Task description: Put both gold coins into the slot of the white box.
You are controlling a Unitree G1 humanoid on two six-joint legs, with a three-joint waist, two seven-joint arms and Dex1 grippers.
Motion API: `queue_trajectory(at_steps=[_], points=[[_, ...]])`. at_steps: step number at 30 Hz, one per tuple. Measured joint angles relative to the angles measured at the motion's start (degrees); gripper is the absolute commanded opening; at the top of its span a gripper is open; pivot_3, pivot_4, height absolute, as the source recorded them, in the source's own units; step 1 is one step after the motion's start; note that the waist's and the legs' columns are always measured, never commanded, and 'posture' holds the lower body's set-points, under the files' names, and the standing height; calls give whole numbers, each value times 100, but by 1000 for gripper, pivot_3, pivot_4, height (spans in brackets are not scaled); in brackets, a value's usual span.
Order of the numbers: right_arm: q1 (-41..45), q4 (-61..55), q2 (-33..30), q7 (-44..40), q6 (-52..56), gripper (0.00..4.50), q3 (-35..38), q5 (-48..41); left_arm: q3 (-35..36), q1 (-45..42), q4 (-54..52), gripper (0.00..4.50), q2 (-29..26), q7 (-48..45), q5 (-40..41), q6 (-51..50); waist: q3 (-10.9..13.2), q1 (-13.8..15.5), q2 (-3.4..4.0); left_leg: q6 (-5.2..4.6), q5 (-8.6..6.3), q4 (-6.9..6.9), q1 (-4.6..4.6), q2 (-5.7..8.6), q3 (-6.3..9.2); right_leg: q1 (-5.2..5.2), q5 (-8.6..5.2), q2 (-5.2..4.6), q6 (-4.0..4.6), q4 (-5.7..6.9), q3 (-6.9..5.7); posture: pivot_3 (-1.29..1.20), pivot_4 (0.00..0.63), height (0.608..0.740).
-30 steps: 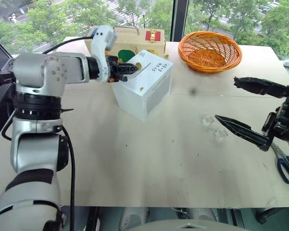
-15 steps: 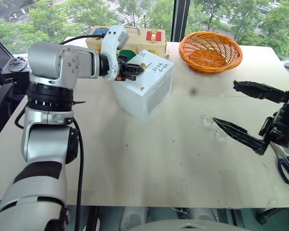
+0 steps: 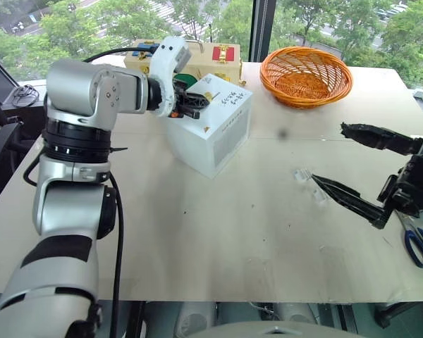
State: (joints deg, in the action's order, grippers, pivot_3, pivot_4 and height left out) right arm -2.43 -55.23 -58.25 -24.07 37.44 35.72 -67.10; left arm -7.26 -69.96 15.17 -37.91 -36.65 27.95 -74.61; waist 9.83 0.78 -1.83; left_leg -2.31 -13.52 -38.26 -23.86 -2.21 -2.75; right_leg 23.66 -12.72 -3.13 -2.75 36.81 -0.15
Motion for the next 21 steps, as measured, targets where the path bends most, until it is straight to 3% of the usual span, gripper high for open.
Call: queue_trajectory(at_steps=[21], points=[[55,7,-1,33,-22,4463,-113,-4,325,-68,300,0,76,39,-112,-144,0,-4,0,0,0,-1,-2,2,-1,0,1,1,-2,0,0,0,150,740]])
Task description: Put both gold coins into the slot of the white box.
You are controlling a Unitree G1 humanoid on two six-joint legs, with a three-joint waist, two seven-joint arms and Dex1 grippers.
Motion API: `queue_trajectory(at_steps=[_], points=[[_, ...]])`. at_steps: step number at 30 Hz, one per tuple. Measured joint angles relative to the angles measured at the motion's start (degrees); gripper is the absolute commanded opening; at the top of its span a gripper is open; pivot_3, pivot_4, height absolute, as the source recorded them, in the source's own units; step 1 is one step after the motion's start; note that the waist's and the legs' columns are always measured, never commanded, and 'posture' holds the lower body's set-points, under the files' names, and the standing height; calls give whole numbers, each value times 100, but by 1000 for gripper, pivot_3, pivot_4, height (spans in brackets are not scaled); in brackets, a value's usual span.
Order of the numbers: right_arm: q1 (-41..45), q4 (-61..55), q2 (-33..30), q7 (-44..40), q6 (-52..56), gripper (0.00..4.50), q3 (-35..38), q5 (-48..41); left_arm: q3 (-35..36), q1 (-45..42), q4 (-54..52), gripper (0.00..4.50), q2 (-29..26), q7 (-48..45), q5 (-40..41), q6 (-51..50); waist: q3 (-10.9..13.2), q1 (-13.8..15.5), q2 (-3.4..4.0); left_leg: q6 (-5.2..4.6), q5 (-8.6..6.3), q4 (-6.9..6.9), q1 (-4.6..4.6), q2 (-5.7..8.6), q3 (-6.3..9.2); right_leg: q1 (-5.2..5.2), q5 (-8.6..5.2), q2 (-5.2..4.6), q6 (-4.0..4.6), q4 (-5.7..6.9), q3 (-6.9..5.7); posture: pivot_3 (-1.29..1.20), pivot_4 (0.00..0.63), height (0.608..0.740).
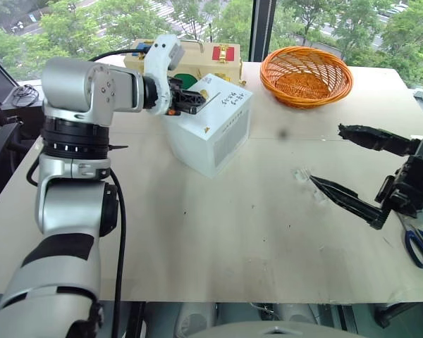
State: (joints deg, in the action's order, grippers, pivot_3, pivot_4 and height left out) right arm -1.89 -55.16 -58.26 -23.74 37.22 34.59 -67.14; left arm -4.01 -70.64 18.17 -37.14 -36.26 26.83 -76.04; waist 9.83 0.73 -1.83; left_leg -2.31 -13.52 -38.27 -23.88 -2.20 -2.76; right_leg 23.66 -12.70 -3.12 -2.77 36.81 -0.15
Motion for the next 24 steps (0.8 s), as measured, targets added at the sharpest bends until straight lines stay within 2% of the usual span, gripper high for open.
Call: queue_trajectory(at_steps=[10,24], points=[[7,5,0,-12,-1,4463,-108,120,-119,113,-348,0,-124,-362,31,-90,0,7,0,0,0,0,-2,0,1,0,-1,0,1,0,-1,0,150,740],[-5,-2,-1,28,0,4463,-105,20,-343,111,-499,0,-143,-396,-193,21,-2,7,0,0,0,-2,-1,1,2,-1,0,0,2,0,0,0,150,740]])
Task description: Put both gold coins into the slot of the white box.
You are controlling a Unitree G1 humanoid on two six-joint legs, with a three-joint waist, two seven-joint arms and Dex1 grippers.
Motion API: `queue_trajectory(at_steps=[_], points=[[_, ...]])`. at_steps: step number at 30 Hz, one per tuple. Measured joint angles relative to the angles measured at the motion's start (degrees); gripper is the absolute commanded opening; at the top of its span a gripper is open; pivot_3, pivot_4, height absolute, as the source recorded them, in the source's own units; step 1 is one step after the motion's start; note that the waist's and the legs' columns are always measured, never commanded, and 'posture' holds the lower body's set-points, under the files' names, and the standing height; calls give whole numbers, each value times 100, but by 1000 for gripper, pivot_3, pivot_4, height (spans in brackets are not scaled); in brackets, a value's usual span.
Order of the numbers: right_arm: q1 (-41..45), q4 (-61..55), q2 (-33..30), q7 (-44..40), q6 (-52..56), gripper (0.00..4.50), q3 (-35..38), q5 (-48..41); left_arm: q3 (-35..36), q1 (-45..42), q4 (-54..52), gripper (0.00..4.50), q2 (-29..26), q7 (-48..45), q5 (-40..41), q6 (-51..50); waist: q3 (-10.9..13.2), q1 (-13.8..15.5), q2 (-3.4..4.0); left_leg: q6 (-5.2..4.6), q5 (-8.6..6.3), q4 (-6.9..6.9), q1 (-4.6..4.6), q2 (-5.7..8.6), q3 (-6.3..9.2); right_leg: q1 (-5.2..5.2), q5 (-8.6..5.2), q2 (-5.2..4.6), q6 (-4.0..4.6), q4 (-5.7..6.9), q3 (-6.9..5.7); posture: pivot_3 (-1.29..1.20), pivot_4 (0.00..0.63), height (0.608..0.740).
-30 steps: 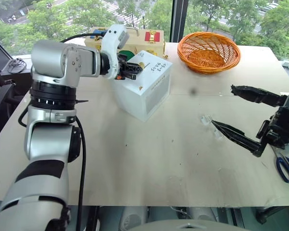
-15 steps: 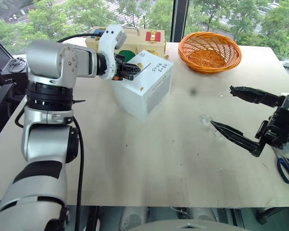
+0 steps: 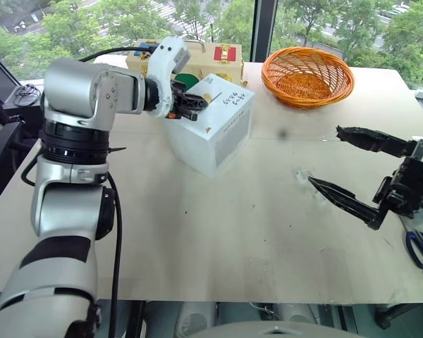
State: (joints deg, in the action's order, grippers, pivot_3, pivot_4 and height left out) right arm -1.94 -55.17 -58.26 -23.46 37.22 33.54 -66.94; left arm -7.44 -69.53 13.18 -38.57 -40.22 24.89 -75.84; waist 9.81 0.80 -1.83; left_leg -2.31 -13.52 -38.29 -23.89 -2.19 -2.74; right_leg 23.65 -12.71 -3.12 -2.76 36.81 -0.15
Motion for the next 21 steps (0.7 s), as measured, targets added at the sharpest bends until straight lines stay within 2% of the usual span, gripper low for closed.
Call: queue_trajectory(at_steps=[21], points=[[-24,-3,-2,44,1,4463,5,-52,-106,11,-182,0,3,14,-180,18,0,-1,0,0,0,0,1,1,0,0,1,1,-2,1,0,0,150,740]])
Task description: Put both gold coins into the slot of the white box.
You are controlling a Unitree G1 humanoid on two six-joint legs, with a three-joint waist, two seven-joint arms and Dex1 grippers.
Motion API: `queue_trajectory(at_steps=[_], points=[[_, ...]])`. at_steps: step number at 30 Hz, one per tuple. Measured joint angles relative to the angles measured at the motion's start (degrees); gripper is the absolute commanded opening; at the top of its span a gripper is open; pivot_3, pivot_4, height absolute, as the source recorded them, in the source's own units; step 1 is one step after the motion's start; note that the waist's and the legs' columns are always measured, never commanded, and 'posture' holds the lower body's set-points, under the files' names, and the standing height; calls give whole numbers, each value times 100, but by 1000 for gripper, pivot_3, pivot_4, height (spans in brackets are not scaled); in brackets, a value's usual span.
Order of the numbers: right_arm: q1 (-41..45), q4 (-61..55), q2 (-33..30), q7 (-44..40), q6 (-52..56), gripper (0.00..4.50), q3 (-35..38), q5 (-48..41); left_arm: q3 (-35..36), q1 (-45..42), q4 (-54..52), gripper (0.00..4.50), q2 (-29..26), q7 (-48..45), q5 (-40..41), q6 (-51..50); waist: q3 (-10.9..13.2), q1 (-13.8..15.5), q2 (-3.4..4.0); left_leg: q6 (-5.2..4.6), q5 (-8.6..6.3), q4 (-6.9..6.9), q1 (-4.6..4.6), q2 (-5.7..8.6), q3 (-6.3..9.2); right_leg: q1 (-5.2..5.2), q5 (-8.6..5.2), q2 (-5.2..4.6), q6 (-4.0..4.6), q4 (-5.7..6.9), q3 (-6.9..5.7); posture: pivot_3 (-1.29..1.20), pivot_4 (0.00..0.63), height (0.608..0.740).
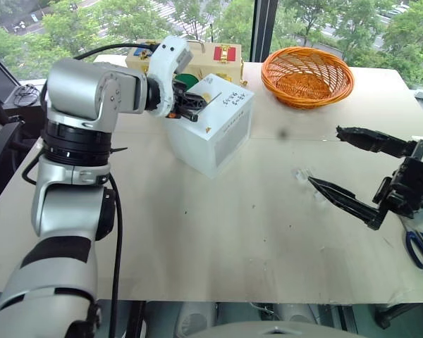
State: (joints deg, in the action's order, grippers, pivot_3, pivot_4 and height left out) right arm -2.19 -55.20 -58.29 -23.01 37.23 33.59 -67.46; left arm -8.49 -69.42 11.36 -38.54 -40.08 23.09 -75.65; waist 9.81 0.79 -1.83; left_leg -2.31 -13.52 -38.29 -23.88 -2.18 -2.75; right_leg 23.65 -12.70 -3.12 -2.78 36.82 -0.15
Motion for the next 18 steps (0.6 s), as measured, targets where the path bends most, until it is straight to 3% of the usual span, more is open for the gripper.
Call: queue_trajectory(at_steps=[6,9,15,16,18], points=[[-31,-10,0,46,0,4463,0,-3,-7,4,-10,0,0,-38,0,0,0,0,0,0,0,0,0,0,0,0,0,0,0,0,0,0,150,740],[-38,-22,0,77,0,4500,1,-16,-25,8,-26,756,-7,-97,2,3,0,1,0,0,0,0,0,0,0,0,0,0,0,0,0,0,150,740],[-86,-65,0,98,0,4500,5,-35,-43,9,-91,3337,14,-125,7,5,-4,-2,1,0,0,-2,5,0,-1,-3,-1,0,1,3,0,0,150,740],[-86,-67,0,99,0,4500,5,-35,-42,9,-91,3593,14,-124,7,10,-6,-7,1,0,0,-2,6,0,-1,-3,-1,1,1,3,1,0,150,740],[-86,-67,0,103,0,4500,5,-36,-1,11,-83,3593,44,-96,5,23,-6,-6,1,0,0,-2,6,0,-1,-3,-1,1,1,4,1,0,150,740]])
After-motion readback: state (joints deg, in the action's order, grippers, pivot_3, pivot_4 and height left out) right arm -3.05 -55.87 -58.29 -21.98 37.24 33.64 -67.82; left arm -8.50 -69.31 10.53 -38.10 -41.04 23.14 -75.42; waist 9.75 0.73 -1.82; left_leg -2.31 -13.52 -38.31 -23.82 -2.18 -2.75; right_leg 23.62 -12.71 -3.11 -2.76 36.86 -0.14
